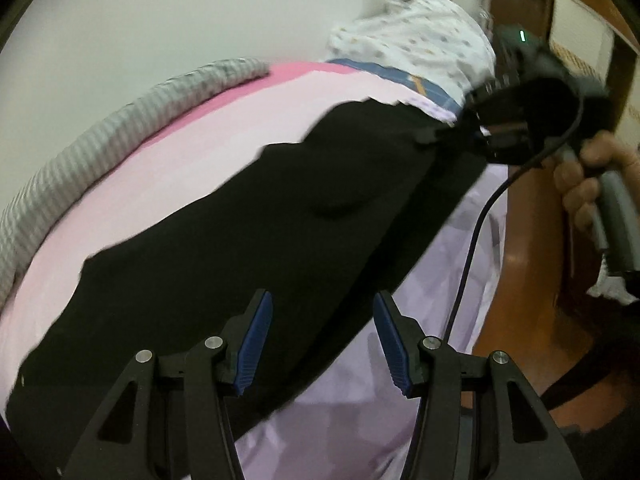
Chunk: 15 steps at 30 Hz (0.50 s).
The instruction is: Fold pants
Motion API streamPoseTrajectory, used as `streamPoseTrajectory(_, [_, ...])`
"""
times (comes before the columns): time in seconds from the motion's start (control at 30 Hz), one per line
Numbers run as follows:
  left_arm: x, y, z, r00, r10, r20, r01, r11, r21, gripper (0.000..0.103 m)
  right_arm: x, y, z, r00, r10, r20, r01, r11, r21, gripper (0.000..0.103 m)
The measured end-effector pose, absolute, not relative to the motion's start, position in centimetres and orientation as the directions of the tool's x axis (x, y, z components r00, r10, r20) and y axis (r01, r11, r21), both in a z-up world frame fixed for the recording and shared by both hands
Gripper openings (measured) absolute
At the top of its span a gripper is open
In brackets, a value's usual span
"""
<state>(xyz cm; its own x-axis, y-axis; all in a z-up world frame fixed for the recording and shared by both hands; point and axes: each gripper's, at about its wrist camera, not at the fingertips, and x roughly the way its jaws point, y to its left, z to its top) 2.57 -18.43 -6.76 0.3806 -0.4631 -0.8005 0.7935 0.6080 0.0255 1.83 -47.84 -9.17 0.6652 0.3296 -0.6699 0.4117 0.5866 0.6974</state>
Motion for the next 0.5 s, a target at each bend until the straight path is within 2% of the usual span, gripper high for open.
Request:
streamPoseTrajectory(0.2, [2.7, -22.0, -8.4, 0.389, -0.432, -0.813, 0.793, 0.606, 0.057, 0.054, 1.8, -47.9, -9.2, 0.675, 0.352, -0.648, 0.400, 0.564, 0.723, 0.005])
streamPoseTrajectory(0.23, [2.8, -22.4, -8.6, 0.389, -0.432, -0.813, 0.794, 0.605, 0.058, 0.049, 1.8, -48.0, -9.3, 0.675, 0.356, -0.647, 0.398, 0.562, 0.725, 0.005])
streamPoseTrajectory(0.27, [3.0, -23.1, -9.0, 0.380, -0.434, -0.817, 0.796, 0.603, 0.050, 0.027, 1.8, -48.0, -9.3, 0.675, 0.359, -0.645, 0.396, 0.561, 0.727, 0.005])
streamPoseTrajectory(0.3, [3.2, -23.3, -9.2, 0.364, -0.430, -0.826, 0.801, 0.598, 0.041, 0.014, 1.7, -48.0, -9.4, 0.676, 0.362, -0.642, 0.394, 0.558, 0.730, 0.006])
streamPoseTrajectory(0.37, [3.6, -23.7, -9.6, 0.367, -0.413, -0.833, 0.790, 0.611, 0.045, 0.007, 1.7, -48.3, -9.9, 0.680, 0.386, -0.624, 0.388, 0.532, 0.752, 0.010])
streamPoseTrajectory(0.5, [3.7, -23.2, -9.1, 0.364, -0.436, -0.823, 0.785, 0.620, 0.019, 0.006, 1.7, -49.2, -10.8, 0.691, 0.403, -0.600, 0.390, 0.492, 0.779, 0.010])
